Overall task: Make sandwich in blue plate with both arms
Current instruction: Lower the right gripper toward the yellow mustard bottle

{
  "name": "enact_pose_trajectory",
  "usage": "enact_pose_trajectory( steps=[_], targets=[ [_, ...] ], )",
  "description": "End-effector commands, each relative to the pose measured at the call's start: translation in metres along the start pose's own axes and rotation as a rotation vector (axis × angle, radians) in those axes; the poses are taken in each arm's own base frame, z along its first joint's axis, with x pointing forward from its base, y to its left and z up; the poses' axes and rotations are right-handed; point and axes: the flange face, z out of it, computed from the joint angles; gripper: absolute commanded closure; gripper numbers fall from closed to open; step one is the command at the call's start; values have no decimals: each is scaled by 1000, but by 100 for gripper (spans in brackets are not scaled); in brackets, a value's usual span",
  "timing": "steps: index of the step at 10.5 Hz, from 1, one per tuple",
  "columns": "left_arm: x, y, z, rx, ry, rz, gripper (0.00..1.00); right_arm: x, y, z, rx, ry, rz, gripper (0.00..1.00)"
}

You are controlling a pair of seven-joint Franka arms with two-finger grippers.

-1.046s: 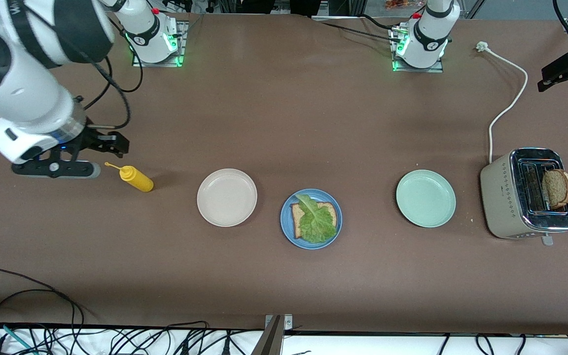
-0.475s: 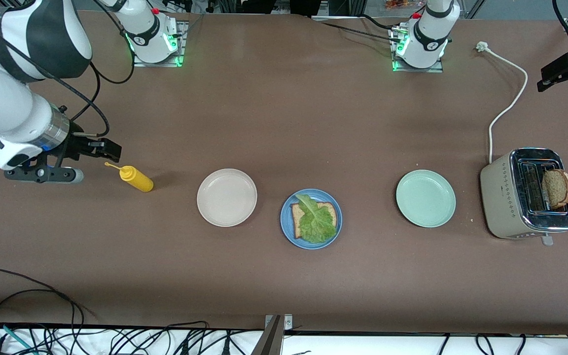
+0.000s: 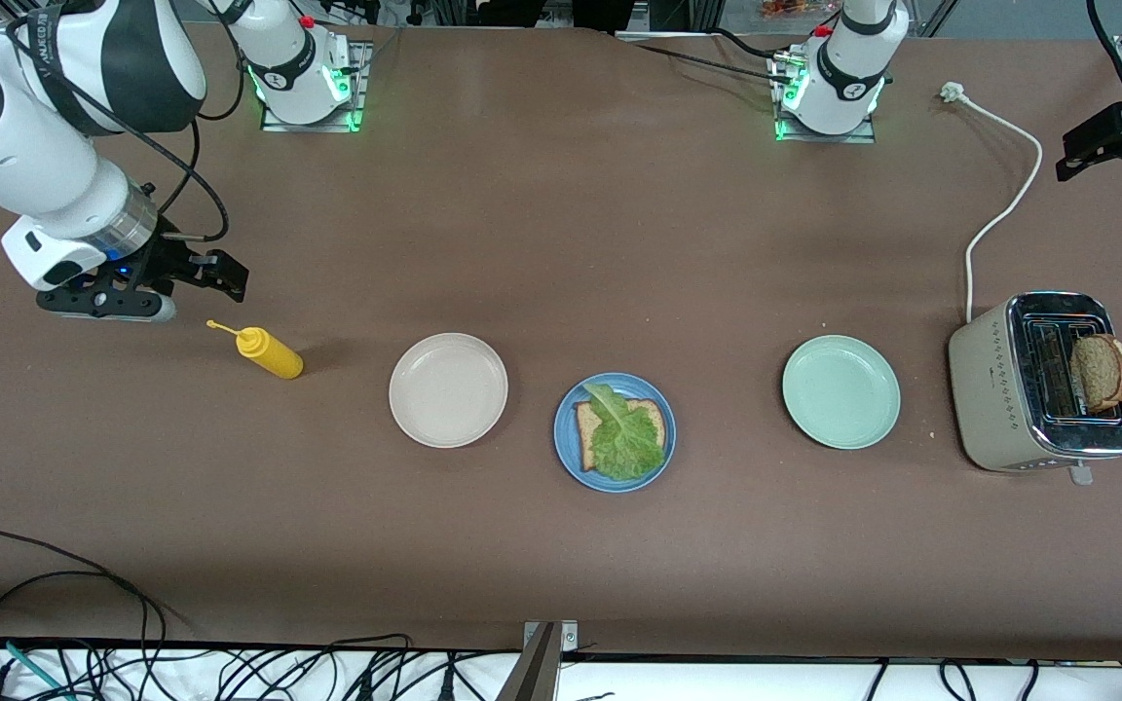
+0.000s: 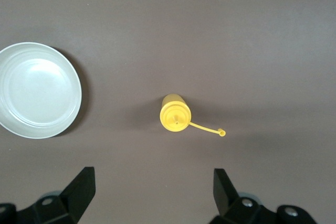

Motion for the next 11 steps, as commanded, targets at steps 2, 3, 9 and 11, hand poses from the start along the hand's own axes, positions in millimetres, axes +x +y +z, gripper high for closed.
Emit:
enact_pose_trajectory(
  steps=[2,3,9,11],
  targets=[
    [1,-3,-5,-2,2,20,0,1,41,18,157,27,-62,0],
    [1,-2,-6,-2,2,20,0,5,52,23,177,34,-94,0],
    [1,0,-6,-1,0,18,0,22,126,87,407,134,-482,0],
    [1,-1,-5,-2,-1,17,0,25,151,119,471,183,-591,0]
  ],
)
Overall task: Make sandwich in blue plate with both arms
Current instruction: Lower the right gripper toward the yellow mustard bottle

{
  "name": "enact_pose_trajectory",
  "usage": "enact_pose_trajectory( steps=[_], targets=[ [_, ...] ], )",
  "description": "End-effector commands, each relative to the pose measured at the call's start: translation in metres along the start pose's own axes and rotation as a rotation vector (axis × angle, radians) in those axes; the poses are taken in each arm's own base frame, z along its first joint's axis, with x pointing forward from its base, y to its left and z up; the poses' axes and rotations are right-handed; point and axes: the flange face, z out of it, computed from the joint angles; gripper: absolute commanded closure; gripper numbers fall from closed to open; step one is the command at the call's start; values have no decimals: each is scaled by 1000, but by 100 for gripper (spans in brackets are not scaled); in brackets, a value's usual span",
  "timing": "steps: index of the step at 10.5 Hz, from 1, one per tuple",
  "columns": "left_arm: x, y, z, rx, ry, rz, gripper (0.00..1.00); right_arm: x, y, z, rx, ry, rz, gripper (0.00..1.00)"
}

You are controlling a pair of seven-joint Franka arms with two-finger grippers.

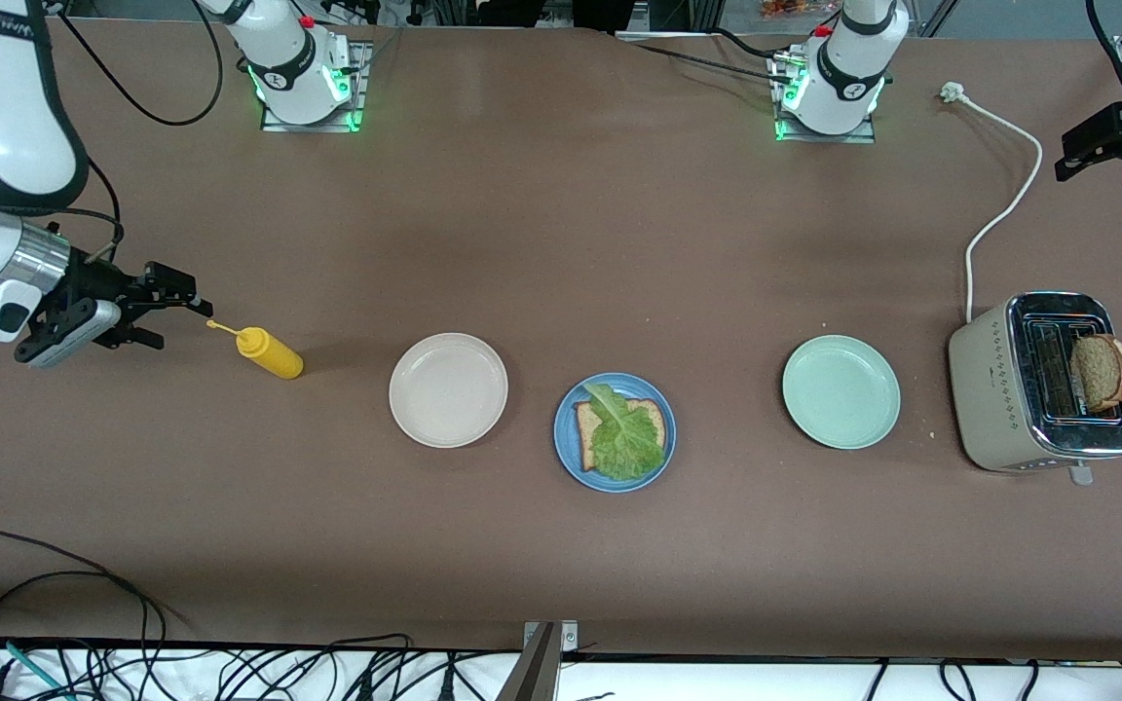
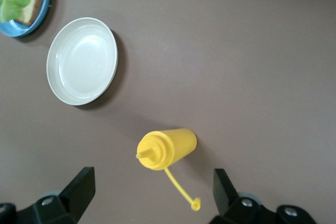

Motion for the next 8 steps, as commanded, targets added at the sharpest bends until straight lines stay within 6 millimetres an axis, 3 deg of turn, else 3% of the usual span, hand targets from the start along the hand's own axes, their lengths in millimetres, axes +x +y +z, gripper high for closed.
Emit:
enact_pose_trajectory(
  steps=[1,4,8],
  targets=[
    [1,-1,-5,-2,-1,16,0,-21,43,25,81,79,-170,0],
    [0,0,-5,-4,-6,17,0,-45,75,48,176,150,-281,0],
    [0,0,-5,-4,-6,15,0,-64,100,61,318,212,-406,0]
  ],
)
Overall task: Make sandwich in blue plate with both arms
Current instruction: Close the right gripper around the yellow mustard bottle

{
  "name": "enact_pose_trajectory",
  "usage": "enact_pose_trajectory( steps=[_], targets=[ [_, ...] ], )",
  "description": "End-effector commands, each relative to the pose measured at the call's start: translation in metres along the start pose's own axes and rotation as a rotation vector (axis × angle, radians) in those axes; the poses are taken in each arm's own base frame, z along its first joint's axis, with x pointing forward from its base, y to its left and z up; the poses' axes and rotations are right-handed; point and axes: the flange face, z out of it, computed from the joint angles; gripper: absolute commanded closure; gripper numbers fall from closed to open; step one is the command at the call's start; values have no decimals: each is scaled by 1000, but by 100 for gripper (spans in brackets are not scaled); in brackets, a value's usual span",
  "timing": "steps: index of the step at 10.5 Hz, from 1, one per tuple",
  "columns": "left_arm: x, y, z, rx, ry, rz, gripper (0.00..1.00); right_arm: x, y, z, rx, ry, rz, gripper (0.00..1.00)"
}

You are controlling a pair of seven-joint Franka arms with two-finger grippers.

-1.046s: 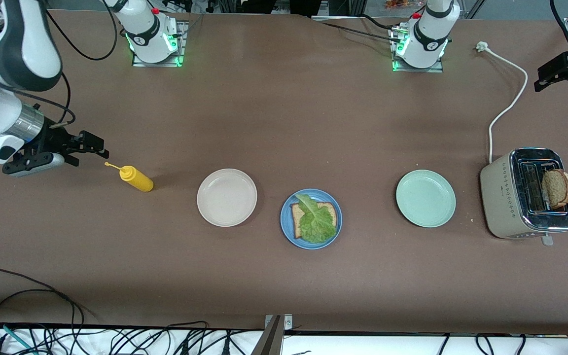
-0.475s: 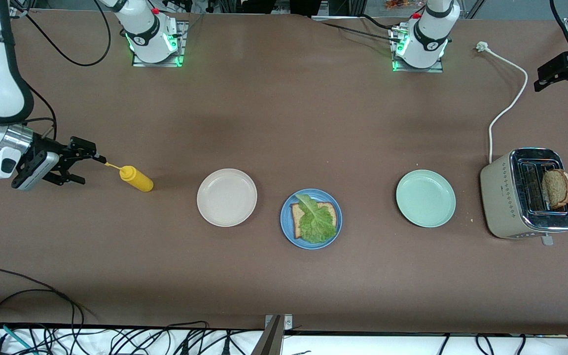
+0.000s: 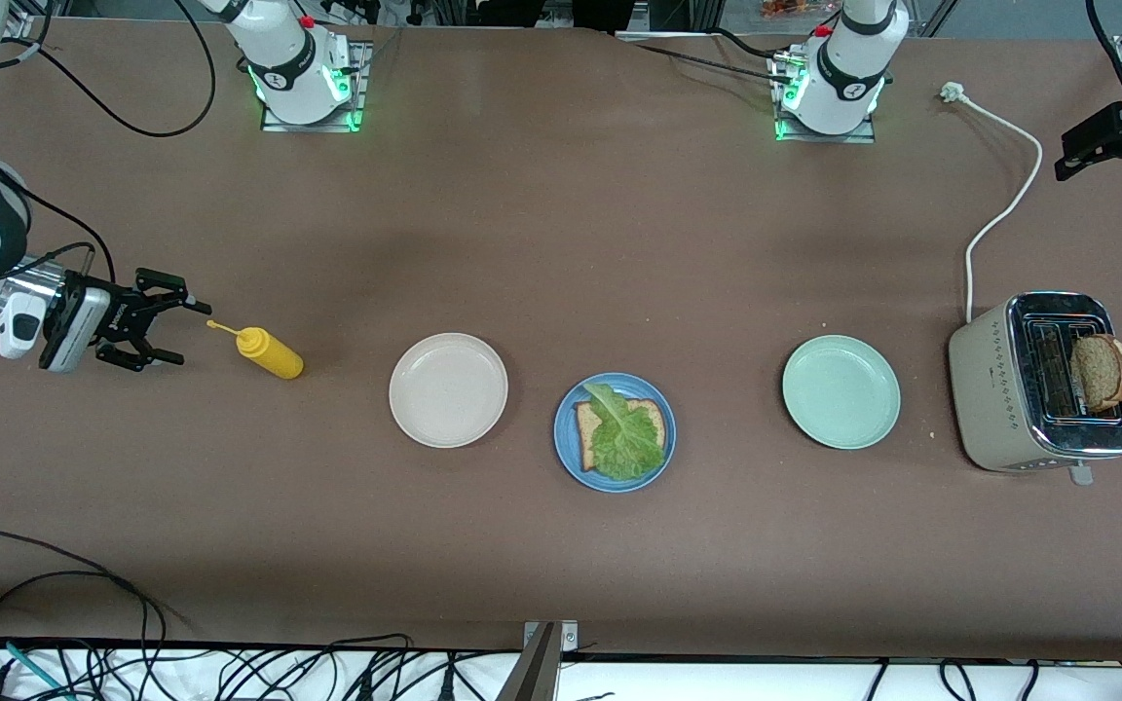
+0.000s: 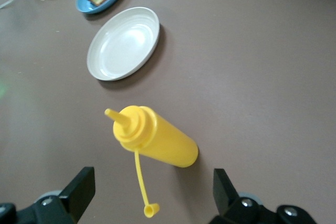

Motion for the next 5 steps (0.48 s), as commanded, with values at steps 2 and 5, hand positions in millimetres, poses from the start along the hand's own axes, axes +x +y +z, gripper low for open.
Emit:
enact_pose_trajectory(
  steps=[2,5],
  targets=[
    [0,1,-5,-3,-5,18,0,-32,26,-7,112,65,-104,0],
    [0,1,-5,-3,-5,20,0,-64,41,6,176,88,-164,0]
  ],
)
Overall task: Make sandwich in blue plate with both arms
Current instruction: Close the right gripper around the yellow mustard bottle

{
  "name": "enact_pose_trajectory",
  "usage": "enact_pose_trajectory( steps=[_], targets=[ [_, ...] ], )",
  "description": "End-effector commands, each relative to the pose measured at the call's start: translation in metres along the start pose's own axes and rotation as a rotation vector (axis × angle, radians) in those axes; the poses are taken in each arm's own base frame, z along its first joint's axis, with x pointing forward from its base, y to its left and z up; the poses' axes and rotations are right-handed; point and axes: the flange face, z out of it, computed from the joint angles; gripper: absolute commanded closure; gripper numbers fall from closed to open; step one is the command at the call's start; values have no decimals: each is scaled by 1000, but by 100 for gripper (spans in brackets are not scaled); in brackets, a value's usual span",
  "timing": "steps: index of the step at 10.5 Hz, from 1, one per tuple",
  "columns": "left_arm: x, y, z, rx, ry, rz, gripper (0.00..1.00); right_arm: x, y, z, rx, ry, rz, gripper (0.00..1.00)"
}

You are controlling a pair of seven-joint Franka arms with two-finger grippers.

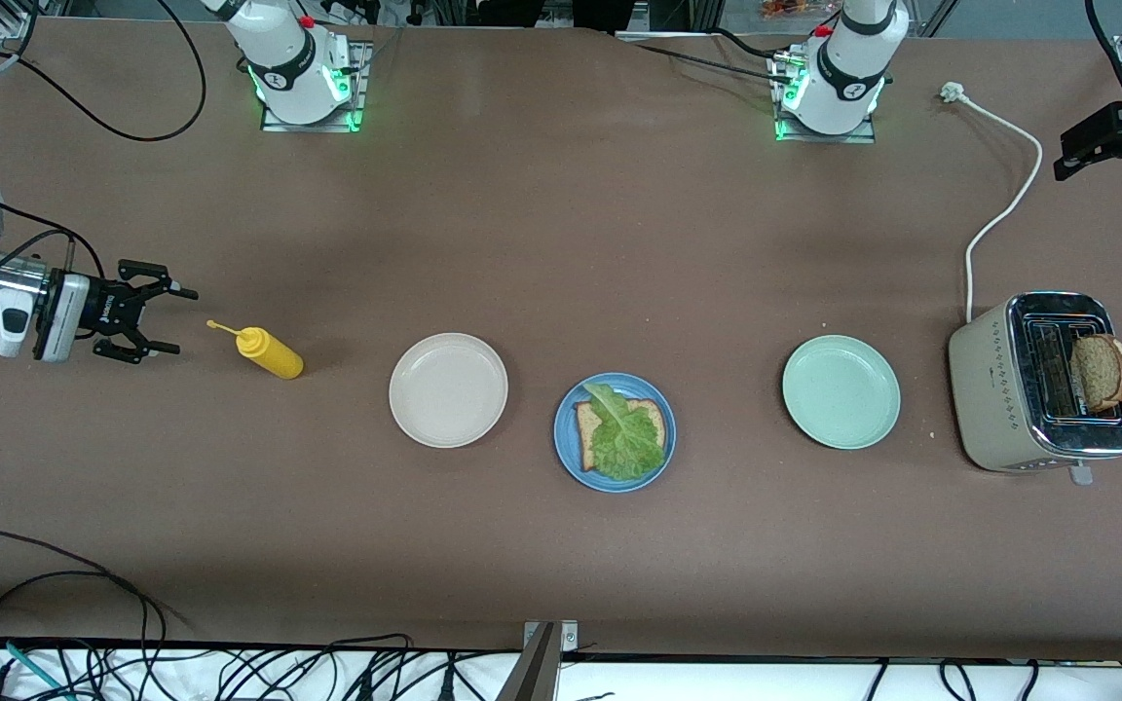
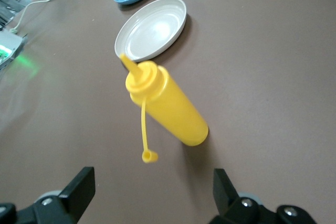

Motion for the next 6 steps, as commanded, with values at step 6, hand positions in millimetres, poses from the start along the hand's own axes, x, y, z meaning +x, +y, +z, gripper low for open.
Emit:
enact_pose_trajectory(
  steps=[6],
  targets=[
    [0,0,-5,-3,-4,17,0,-49,37,49,112,168,-174,0]
  ],
)
